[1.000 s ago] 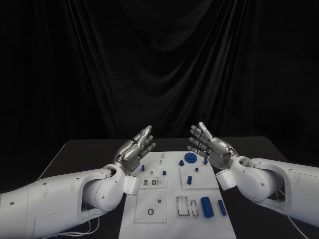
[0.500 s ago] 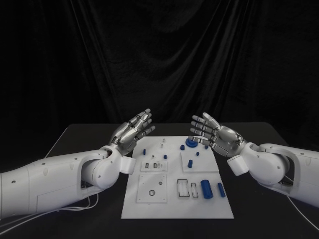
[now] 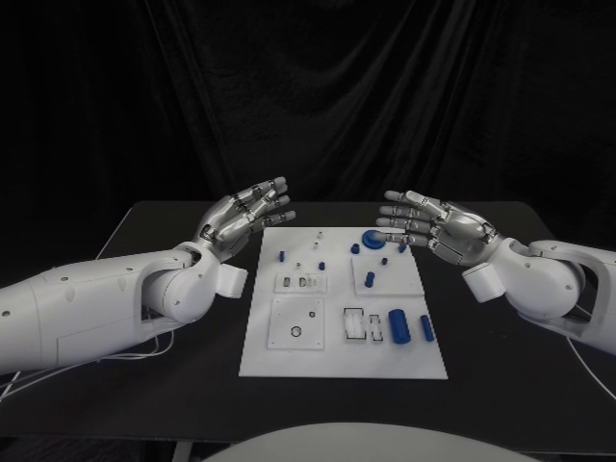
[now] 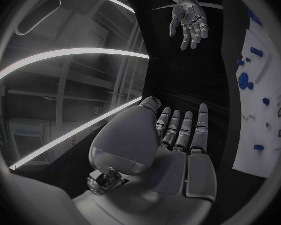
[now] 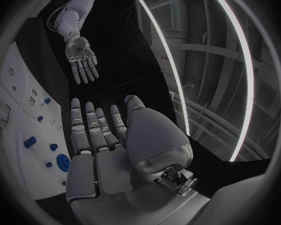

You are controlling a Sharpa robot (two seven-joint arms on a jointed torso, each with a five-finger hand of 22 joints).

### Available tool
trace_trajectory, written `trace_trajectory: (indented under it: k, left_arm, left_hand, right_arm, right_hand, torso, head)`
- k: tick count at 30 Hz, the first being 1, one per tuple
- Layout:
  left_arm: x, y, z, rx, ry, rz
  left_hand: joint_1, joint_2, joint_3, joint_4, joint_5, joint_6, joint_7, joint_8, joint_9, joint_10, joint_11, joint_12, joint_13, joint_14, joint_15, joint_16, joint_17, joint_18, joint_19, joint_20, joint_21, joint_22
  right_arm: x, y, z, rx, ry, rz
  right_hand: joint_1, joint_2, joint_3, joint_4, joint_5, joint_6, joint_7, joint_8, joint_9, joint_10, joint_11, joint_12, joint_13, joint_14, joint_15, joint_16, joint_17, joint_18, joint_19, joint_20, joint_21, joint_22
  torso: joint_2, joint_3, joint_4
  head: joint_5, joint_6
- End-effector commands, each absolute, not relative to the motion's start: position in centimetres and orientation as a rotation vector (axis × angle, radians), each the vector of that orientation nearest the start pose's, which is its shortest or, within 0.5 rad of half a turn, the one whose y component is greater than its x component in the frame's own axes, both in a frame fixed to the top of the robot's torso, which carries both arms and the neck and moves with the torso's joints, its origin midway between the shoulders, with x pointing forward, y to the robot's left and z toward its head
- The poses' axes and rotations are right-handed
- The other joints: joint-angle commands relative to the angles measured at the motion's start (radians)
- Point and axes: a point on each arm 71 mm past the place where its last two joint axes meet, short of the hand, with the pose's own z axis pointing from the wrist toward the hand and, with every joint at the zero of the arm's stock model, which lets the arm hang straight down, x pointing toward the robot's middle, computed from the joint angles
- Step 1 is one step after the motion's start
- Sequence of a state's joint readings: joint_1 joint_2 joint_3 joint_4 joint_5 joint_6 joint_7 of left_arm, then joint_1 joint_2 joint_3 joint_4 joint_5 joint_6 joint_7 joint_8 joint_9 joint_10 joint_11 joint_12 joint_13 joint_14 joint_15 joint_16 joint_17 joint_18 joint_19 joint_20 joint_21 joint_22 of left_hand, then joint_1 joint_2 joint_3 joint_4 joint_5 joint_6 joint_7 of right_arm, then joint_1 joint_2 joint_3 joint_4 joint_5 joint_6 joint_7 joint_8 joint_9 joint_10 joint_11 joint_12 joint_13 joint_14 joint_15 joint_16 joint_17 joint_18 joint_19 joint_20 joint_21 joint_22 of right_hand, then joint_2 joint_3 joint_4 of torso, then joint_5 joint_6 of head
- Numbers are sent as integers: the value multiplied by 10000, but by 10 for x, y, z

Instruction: Assemble the parts on the task board

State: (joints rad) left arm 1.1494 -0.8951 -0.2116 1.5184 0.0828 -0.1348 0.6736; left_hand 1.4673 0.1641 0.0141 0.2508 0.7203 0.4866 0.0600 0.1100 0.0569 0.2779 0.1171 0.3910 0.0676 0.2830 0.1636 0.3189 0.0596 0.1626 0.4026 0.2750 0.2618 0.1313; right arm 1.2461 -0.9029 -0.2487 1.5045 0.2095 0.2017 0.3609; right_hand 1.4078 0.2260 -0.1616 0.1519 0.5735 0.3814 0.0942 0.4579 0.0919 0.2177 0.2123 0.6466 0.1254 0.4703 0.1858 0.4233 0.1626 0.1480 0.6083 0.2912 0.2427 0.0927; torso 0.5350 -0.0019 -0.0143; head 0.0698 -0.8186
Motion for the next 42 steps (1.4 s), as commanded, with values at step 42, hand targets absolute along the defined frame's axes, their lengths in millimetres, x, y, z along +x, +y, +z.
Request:
trace_trajectory:
  k: [42]
  left_arm:
    - [395, 286, -185, -9592, 10813, -18632]
  left_hand:
    - [154, -413, 719, 311, 26, 1365, 230, 370, 86, 1204, 468, 1176, 14, 2231, 325, 1383, 88, 7, 1052, 89, 681, 196]
  right_arm:
    - [494, -207, -127, -3626, 16200, 4897]
  right_hand:
    - [1010, -3044, 4837, -581, -2876, 3041, 78, -494, -75, 4442, -723, -415, -521, 8084, -1381, 8655, 6006, -964, 7982, -1324, 12538, 12723]
  torso:
    - [2573, -403, 380]
  head:
    - [-656, 708]
